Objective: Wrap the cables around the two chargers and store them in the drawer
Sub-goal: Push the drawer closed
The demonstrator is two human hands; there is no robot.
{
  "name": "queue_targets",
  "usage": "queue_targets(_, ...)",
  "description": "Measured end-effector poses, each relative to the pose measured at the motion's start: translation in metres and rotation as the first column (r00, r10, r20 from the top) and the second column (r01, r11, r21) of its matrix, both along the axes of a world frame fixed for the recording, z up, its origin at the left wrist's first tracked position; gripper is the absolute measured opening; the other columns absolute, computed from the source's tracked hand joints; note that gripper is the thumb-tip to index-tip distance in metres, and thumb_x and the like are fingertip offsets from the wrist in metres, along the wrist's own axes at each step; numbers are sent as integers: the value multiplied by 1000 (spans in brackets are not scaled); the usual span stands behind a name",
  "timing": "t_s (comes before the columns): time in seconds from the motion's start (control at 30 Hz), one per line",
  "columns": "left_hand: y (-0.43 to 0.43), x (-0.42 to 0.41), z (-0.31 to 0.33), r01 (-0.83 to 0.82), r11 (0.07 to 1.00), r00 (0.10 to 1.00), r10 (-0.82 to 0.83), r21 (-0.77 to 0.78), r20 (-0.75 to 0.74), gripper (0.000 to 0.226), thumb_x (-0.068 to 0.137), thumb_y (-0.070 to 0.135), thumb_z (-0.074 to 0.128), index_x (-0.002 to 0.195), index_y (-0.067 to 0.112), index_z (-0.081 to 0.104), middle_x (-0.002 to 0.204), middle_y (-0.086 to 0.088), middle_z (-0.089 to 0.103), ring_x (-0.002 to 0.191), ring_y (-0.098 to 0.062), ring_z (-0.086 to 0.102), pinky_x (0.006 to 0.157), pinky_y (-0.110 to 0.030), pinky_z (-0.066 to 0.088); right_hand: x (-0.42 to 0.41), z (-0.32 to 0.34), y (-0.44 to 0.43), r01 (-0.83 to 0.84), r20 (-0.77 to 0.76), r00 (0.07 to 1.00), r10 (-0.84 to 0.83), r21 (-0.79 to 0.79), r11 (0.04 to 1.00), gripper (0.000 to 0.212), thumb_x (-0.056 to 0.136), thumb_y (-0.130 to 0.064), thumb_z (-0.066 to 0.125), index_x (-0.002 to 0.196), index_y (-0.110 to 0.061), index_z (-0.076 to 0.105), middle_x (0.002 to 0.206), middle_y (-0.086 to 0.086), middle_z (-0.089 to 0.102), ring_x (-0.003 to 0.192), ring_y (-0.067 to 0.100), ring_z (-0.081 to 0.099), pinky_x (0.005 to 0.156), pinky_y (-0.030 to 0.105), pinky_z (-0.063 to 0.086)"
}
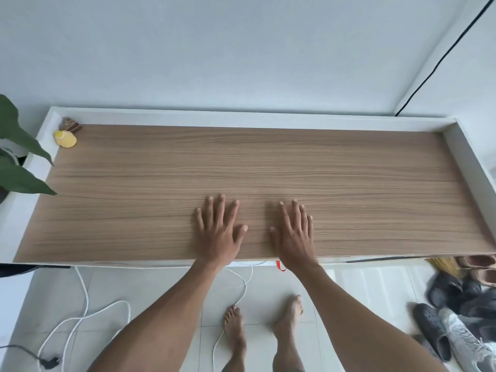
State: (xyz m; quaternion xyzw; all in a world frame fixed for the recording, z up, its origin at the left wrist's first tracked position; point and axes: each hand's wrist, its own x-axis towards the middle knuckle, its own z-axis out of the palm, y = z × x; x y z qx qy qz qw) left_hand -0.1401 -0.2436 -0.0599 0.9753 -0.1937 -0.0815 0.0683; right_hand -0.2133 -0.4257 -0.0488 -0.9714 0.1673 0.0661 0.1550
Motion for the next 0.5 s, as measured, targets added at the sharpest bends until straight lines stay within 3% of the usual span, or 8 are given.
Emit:
queue_targets(0.13,-2,-3,0,-25,1000,997,25,1,72,63,91,58,36,148,31,34,159,-6,27,148,-34,17,116,-57,13,-3,-14,2,-21,11,1000,22,-101,995,56,99,-47,24,151,-28,19,159,5,18,148,28,12,118,50,10)
queue_targets(0.5,-3,-2,8,-50,998,996,48,24,78,63,90,59,36,147,33,35,159,-4,27,148,-31,15,117,-54,12,-2,-15,5,2,25,1000,1,-133,991,57,98,-48,25,150,-27,23,159,6,21,147,28,14,119,50,12)
